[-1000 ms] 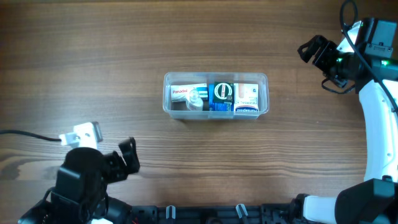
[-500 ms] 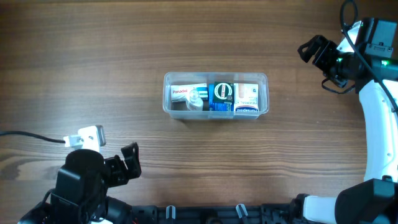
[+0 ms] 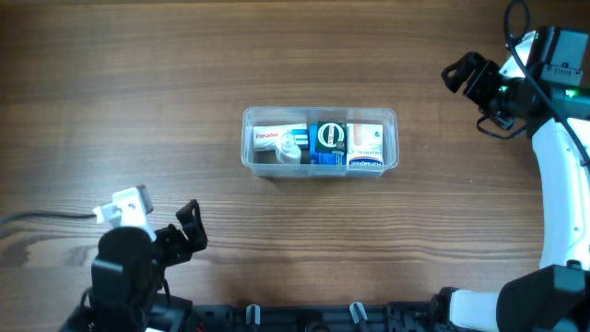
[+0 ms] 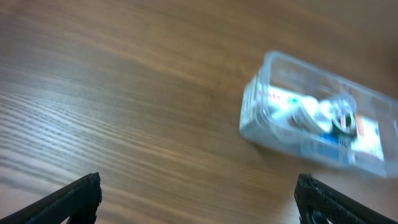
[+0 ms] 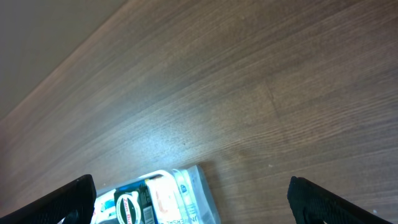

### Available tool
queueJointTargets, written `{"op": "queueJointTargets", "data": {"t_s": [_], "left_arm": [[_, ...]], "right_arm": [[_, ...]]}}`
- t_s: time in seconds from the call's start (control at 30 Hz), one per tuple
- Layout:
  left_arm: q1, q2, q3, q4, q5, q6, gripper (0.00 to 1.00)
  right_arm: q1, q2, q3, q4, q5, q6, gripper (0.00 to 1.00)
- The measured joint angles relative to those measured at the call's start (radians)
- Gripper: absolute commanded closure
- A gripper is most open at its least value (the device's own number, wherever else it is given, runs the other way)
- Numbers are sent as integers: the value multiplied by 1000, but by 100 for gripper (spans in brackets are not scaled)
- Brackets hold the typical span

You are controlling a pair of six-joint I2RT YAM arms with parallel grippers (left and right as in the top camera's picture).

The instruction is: Pack container

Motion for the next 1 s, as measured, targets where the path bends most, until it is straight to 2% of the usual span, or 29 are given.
{"op": "queueJointTargets", "data": {"t_s": [0.1,0.4,0.57,0.77,1.0], "left_arm": [[76,-120,-107,26,27,2,0],[164,-345,-332,72,55,6,0],[180,-367,-444,183,69,10,0],[182,-368,-537,243,86,10,0],[182,-368,-546,268,90,10,0]], "right_arm": [[0,0,0,0,0,3,0],[0,0,0,0,0,3,0],[0,0,0,0,0,3,0],[0,0,0,0,0,3,0],[0,0,0,0,0,3,0]]}}
